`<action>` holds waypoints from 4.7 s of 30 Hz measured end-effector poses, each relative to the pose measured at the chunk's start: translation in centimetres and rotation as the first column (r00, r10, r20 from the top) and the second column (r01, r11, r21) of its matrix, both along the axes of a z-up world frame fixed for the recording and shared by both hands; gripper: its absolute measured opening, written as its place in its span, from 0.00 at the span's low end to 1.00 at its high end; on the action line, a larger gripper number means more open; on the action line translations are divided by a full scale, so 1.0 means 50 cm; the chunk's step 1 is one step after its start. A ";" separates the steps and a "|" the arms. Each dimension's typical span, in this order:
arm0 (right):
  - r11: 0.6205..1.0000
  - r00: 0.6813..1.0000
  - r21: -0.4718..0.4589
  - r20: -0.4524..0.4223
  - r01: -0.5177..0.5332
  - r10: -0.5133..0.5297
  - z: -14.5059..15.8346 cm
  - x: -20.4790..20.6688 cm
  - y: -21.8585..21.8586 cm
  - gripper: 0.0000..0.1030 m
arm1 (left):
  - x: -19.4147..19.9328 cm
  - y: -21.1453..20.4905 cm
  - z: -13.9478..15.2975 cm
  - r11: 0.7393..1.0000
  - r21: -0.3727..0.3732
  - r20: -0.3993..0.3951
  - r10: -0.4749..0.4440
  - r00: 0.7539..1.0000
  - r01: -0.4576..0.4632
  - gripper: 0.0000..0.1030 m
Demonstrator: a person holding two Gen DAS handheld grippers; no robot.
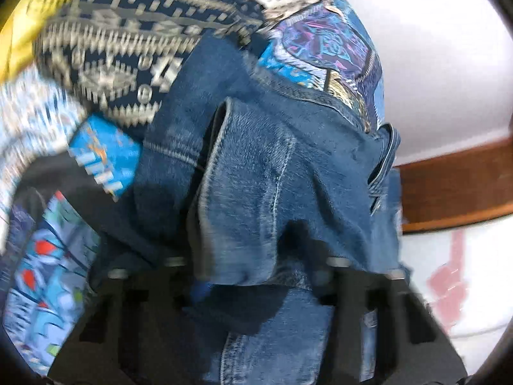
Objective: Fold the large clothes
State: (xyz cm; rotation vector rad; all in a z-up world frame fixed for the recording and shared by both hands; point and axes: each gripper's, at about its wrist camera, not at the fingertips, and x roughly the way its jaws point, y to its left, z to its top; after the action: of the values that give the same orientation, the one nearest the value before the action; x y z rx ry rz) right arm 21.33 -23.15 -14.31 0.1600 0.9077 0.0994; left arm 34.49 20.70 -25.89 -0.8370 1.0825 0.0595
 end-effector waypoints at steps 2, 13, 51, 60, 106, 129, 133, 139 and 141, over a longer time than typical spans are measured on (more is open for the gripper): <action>1.000 1.000 0.007 0.003 0.009 -0.009 0.001 0.001 -0.009 1.00 | 0.001 -0.012 0.035 0.996 0.084 0.026 -0.033 0.999 0.031 0.19; 0.997 0.996 0.013 0.045 0.075 -0.076 0.023 -0.004 -0.070 1.00 | 0.063 -0.193 0.313 0.936 0.301 0.267 -0.266 0.926 0.183 0.11; 0.965 0.972 0.131 -0.099 0.226 -0.215 -0.063 -0.012 -0.287 1.00 | 0.028 -0.561 0.217 0.664 0.577 0.048 -0.610 0.791 0.476 0.84; 0.895 0.963 0.371 -0.195 0.248 -0.186 -0.140 0.040 -0.348 0.98 | -0.045 -0.430 0.200 0.593 0.719 0.007 -0.527 0.850 0.362 0.91; 0.969 0.979 0.153 0.095 -0.196 0.183 0.062 0.127 0.030 0.09 | -0.177 -0.269 0.233 0.785 0.576 0.150 -0.373 0.916 0.225 0.91; 0.959 0.966 0.192 -0.115 -0.209 0.233 -0.045 0.059 -0.028 0.52 | -0.048 -0.540 0.287 0.626 0.664 0.116 -0.626 0.771 0.409 0.91; 0.983 0.991 0.159 -0.082 -0.096 0.110 -0.030 0.054 -0.117 0.54 | -0.002 -0.653 0.260 0.532 0.688 0.062 -0.721 0.690 0.494 0.92; 0.993 0.993 0.117 -0.114 -0.004 0.017 -0.057 0.066 -0.175 0.55 | 0.045 -0.772 0.165 0.387 0.699 -0.075 -0.797 0.599 0.601 0.92; 0.992 0.992 0.122 -0.128 0.000 0.015 -0.071 0.070 -0.177 0.55 | 0.050 -0.805 0.125 0.329 0.708 -0.120 -0.815 0.566 0.624 0.92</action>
State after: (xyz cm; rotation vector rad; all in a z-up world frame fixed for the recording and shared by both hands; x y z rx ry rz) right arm 24.85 -31.98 -17.86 0.2795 1.0317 0.1532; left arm 36.99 -19.53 -19.65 0.4094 0.9813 -0.4025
